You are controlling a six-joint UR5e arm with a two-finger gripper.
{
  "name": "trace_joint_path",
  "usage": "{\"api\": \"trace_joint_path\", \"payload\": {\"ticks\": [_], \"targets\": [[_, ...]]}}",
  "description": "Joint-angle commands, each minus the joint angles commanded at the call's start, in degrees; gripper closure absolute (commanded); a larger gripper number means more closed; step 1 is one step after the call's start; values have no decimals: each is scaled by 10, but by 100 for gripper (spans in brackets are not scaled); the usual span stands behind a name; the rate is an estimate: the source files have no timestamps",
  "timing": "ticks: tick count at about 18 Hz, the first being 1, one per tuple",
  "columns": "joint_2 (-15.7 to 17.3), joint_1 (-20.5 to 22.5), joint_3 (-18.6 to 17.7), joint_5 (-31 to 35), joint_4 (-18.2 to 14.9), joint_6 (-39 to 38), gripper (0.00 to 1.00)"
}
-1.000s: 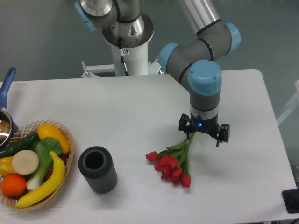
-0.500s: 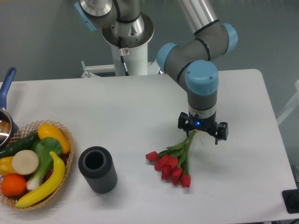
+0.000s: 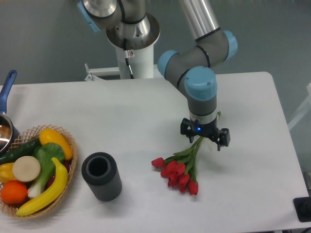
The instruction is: Pick up the flowers from the table
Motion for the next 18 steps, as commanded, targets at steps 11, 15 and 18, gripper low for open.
{"api": "trace_joint_path", "payload": {"ticks": [11,15,18], "targets": [[-40,-20,9,-2,-1,-6,0],[-46,-22,8,-3,-1,-4,42],[-42,-23,4,-1,-2,-9,89]]}}
